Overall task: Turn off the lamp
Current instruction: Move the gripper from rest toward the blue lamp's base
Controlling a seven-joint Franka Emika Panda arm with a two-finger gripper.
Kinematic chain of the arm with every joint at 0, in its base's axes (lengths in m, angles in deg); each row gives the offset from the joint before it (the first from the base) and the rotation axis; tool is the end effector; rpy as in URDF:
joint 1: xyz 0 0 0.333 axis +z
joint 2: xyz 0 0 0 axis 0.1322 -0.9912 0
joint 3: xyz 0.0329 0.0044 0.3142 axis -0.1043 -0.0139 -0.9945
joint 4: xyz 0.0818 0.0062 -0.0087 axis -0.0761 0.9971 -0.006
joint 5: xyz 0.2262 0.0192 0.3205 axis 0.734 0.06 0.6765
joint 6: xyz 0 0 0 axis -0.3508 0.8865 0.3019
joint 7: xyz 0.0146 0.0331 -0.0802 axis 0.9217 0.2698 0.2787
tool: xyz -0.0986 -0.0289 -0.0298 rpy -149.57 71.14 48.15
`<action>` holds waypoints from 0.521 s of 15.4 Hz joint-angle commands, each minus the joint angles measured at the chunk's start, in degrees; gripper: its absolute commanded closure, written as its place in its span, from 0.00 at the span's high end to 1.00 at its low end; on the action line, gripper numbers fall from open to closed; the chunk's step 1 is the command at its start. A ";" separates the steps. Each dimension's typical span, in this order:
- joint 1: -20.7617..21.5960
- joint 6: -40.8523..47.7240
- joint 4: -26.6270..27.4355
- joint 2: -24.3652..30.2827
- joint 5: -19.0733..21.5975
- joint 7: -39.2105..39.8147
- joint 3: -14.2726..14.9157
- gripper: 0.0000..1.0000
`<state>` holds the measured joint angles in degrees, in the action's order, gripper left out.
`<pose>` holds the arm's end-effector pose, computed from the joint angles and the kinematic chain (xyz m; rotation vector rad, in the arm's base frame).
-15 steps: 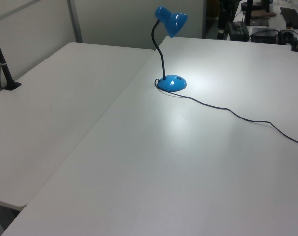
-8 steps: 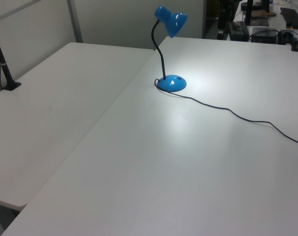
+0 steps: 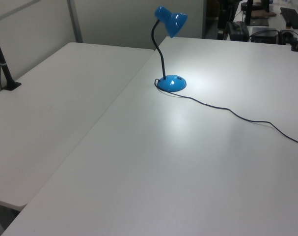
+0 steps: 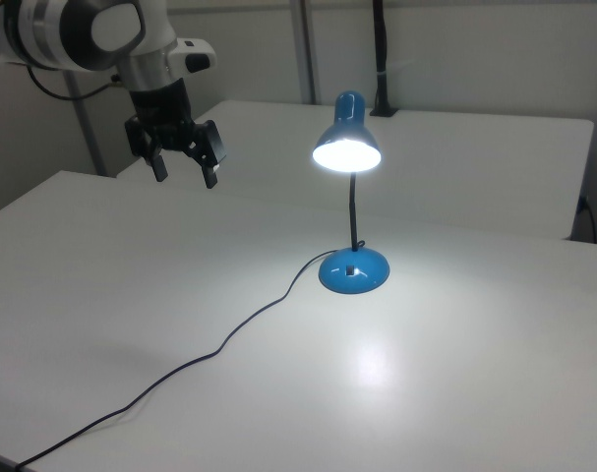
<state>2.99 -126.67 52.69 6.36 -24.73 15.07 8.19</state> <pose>0.5656 -0.0088 0.6070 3.1297 0.1562 0.1281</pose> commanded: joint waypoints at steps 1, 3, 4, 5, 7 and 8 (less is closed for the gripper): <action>0.14 0.90 1.70 0.20 0.33 4.13 0.51 1.00; -0.82 0.90 2.23 0.29 0.24 13.51 0.51 1.00; -1.44 0.90 2.76 0.38 0.16 16.43 0.60 1.00; -1.97 0.81 2.76 0.38 -0.54 18.55 0.60 1.00; -2.23 0.55 3.20 0.03 -4.39 19.80 0.60 1.00; -2.15 -0.50 4.16 -0.06 -6.42 19.72 0.60 0.96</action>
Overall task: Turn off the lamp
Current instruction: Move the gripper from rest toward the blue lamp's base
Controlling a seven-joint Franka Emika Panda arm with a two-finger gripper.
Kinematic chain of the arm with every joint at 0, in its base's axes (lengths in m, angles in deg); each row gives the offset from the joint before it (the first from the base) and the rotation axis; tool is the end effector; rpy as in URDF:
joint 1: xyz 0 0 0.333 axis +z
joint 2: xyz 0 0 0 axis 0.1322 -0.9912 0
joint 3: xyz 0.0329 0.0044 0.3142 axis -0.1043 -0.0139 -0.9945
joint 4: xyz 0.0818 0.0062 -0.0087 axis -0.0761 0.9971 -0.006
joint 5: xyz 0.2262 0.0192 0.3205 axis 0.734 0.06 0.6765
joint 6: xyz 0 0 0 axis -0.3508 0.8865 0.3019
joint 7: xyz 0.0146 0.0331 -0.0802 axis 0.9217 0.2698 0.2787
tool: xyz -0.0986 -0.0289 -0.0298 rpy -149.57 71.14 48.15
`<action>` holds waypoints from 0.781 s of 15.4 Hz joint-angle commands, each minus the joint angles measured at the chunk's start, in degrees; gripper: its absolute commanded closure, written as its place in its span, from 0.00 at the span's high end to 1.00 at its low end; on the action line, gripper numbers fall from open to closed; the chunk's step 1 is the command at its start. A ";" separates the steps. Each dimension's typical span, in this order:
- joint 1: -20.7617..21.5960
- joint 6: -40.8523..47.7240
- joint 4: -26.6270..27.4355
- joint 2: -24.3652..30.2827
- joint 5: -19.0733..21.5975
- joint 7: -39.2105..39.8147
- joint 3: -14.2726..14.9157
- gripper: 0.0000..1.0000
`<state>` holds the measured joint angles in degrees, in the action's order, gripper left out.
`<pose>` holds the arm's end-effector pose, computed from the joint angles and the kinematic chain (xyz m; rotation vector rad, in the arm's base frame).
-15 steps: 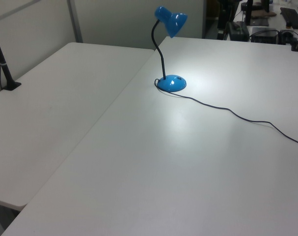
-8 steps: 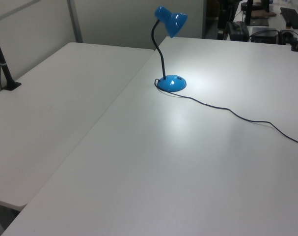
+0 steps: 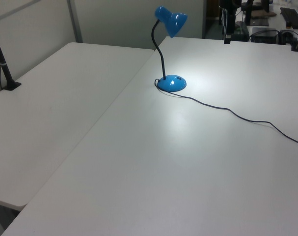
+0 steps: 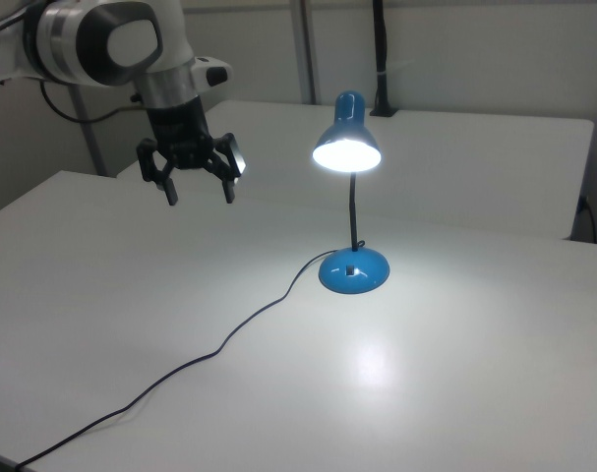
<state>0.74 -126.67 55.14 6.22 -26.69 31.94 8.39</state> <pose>0.5629 -0.0360 0.5850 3.0503 0.5486 0.0430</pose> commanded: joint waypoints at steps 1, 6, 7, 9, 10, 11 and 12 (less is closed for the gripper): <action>0.02 -1.99 3.11 -0.01 -4.92 2.23 0.40 0.87; -2.35 -9.28 8.74 -0.18 -4.40 1.97 0.40 0.12; -2.79 -11.56 10.06 -0.36 -4.31 1.44 0.40 0.00; -4.02 -18.92 13.40 -1.32 -4.05 1.09 0.40 0.00; -4.55 -23.23 14.28 -1.94 -2.48 1.08 0.66 0.00; -4.90 -27.19 14.81 -3.33 -0.11 1.17 0.66 0.00; -5.25 -30.53 14.82 -4.74 1.22 1.17 0.66 0.00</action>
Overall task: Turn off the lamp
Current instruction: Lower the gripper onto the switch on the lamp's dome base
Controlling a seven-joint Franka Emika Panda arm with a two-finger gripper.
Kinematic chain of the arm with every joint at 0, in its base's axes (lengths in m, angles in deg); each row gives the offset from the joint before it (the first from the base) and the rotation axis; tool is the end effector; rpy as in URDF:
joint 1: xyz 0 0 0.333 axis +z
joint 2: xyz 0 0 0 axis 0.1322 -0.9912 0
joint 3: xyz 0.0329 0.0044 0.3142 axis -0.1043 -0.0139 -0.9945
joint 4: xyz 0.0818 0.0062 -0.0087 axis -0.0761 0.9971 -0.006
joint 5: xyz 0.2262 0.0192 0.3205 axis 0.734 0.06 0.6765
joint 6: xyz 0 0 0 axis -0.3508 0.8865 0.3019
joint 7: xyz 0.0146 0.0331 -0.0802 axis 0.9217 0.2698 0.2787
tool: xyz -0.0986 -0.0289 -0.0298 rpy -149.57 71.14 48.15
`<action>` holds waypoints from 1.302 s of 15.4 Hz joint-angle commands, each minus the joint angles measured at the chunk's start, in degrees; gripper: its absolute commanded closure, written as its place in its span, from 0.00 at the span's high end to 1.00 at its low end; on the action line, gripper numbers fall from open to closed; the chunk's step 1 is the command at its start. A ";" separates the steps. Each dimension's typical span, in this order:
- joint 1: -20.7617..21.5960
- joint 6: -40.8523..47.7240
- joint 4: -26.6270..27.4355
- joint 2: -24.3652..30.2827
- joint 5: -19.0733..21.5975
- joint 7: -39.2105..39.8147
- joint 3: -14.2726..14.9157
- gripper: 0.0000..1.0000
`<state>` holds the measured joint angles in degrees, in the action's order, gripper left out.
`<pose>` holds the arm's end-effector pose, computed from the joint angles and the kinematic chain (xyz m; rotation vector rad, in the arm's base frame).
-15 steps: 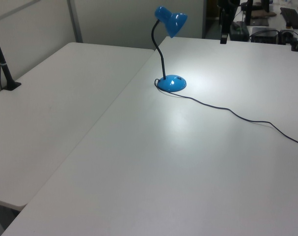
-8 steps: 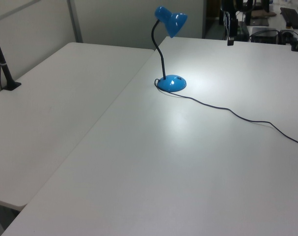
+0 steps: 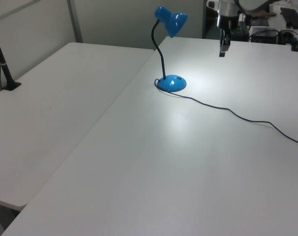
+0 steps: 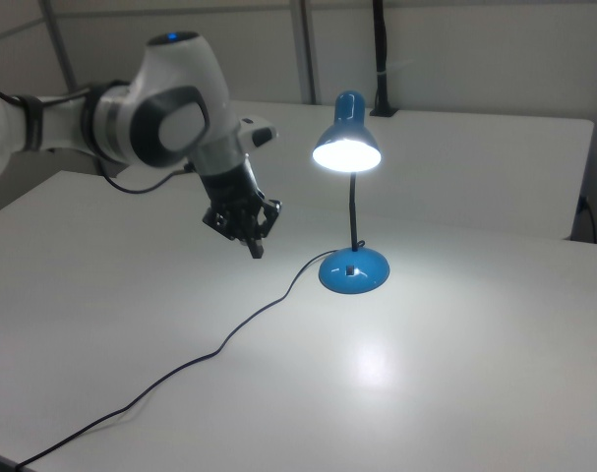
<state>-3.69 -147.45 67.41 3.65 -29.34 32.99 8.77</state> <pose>0.5791 -0.0852 0.4904 2.9791 0.4828 0.1698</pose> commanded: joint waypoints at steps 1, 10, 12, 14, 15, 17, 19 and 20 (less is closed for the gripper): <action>-1.27 -12.56 2.47 -3.66 4.14 0.13 0.28 0.00; -3.56 -28.05 -3.67 -16.05 6.68 -0.66 0.37 0.00; -4.69 -30.60 -5.87 -18.96 9.23 -1.36 0.37 0.00; -5.23 -34.89 -6.15 -20.72 10.73 -1.89 0.37 0.00; -5.32 -37.09 -6.06 -21.60 10.73 -1.89 0.37 0.00; -5.84 -38.61 -6.15 -22.31 11.00 -2.33 0.37 0.00; -6.11 -39.04 -6.23 -23.27 11.43 -2.33 0.37 0.00; -6.02 -39.74 -6.23 -23.97 11.87 -2.33 0.37 0.00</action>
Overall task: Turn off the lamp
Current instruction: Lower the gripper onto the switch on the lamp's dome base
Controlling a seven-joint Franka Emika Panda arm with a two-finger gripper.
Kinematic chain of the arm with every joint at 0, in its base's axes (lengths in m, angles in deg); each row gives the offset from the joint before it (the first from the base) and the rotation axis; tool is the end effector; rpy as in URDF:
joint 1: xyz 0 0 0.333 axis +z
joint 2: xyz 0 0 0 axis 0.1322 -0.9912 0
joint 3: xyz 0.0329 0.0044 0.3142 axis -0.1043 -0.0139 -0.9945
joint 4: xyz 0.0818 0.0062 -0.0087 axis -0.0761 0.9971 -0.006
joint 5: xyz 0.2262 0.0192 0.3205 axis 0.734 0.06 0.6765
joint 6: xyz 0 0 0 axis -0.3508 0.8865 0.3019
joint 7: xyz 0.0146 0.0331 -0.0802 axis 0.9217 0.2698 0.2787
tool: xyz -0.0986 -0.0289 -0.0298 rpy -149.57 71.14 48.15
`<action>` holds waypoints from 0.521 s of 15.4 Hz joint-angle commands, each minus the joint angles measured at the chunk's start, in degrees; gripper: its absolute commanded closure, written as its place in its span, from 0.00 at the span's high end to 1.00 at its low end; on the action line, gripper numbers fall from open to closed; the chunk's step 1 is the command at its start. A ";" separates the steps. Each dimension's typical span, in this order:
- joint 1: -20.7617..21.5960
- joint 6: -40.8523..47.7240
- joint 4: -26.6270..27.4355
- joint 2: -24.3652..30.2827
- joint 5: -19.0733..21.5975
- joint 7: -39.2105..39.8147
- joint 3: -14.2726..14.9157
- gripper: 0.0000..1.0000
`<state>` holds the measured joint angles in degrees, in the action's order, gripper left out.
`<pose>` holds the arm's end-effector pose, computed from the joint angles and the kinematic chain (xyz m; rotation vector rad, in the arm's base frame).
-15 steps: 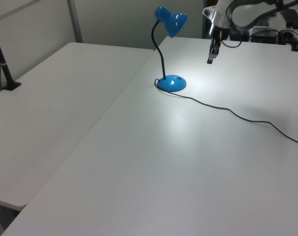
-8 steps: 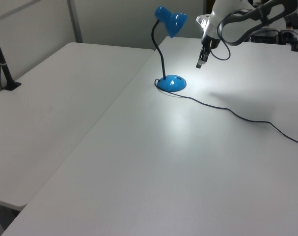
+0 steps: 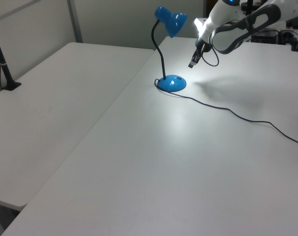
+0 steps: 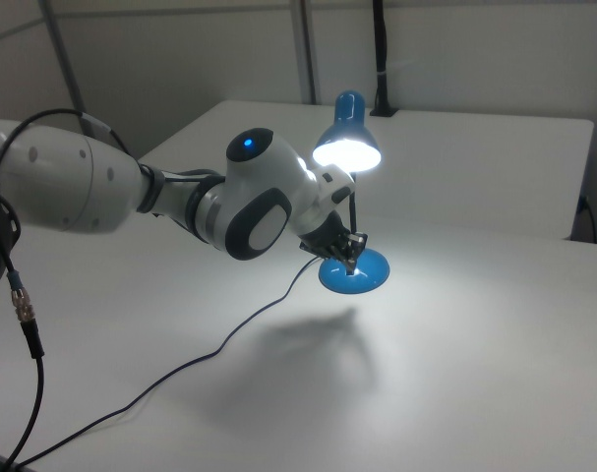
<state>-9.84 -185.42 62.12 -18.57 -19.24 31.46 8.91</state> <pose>0.6693 -0.1592 0.3689 2.8645 0.1629 0.7106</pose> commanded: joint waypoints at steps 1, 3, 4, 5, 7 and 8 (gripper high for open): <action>0.22 -2.83 -0.95 -2.37 2.22 -0.81 0.14 0.00; 0.31 -4.50 -0.95 -3.60 2.84 -0.89 -0.03 0.00; 0.40 -4.68 -1.04 -4.12 3.01 -1.07 -0.04 0.00; 0.40 -4.77 -1.12 -4.39 2.84 -1.77 -0.04 0.00; 0.57 -4.77 -3.39 -5.53 2.75 -3.09 -0.12 0.00; 0.66 -4.77 -3.67 -5.88 2.75 -3.09 -0.12 0.00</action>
<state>-9.75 -189.34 61.50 -22.62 -17.41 30.00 8.73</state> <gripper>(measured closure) 0.991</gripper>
